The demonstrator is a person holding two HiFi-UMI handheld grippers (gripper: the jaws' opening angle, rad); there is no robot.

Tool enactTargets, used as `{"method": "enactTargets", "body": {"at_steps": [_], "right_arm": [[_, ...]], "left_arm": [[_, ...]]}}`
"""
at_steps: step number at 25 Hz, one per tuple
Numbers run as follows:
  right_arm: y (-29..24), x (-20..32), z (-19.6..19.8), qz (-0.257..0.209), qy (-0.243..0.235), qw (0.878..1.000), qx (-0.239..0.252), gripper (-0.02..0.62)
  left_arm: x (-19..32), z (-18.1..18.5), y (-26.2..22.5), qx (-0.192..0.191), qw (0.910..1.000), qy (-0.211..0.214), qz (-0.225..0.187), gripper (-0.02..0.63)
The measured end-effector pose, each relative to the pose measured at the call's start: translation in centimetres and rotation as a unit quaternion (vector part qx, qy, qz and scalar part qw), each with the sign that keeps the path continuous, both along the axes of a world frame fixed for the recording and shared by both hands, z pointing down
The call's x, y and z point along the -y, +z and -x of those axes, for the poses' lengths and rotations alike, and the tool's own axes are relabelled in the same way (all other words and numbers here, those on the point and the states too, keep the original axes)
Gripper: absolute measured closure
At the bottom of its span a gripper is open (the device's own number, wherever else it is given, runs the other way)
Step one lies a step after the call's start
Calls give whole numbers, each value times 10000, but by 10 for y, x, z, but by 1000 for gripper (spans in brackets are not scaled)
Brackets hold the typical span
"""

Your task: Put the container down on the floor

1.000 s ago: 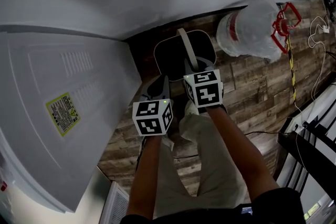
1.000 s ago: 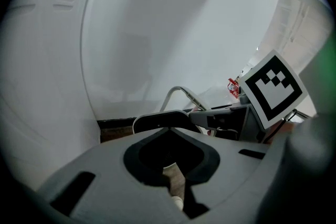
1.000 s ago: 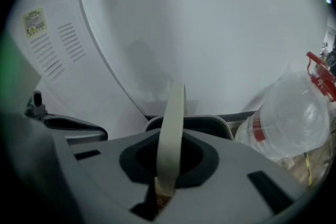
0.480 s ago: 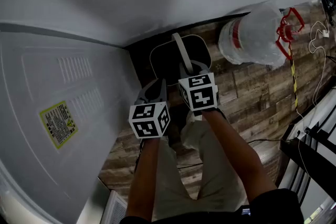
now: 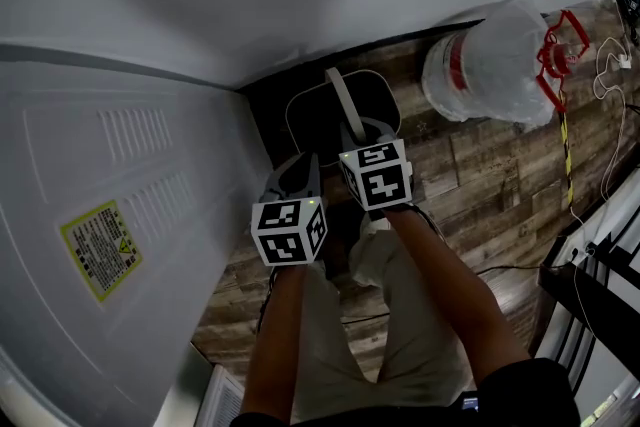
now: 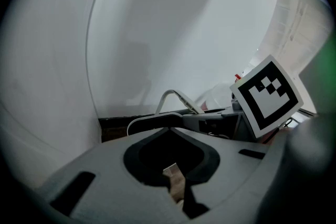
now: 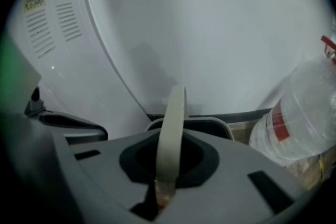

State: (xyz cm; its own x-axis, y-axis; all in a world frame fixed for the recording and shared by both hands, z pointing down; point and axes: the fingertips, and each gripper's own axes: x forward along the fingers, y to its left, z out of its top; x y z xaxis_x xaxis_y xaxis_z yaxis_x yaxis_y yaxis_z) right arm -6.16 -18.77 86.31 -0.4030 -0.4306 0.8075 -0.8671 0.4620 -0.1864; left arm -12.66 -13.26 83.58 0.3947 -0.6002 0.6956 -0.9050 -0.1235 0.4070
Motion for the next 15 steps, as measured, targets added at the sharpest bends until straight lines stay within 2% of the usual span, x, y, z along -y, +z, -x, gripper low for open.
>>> {"method": "enactTargets", "body": {"at_steps": [4, 15], "right_arm": [[7, -7, -1, 127, 3, 9999, -6, 563], [14, -2, 4, 87, 16, 10000, 33, 563]], "left_arm": [[-1, 0, 5, -51, 10000, -19, 42, 589], [-6, -5, 18, -42, 9999, 86, 90, 589]]}}
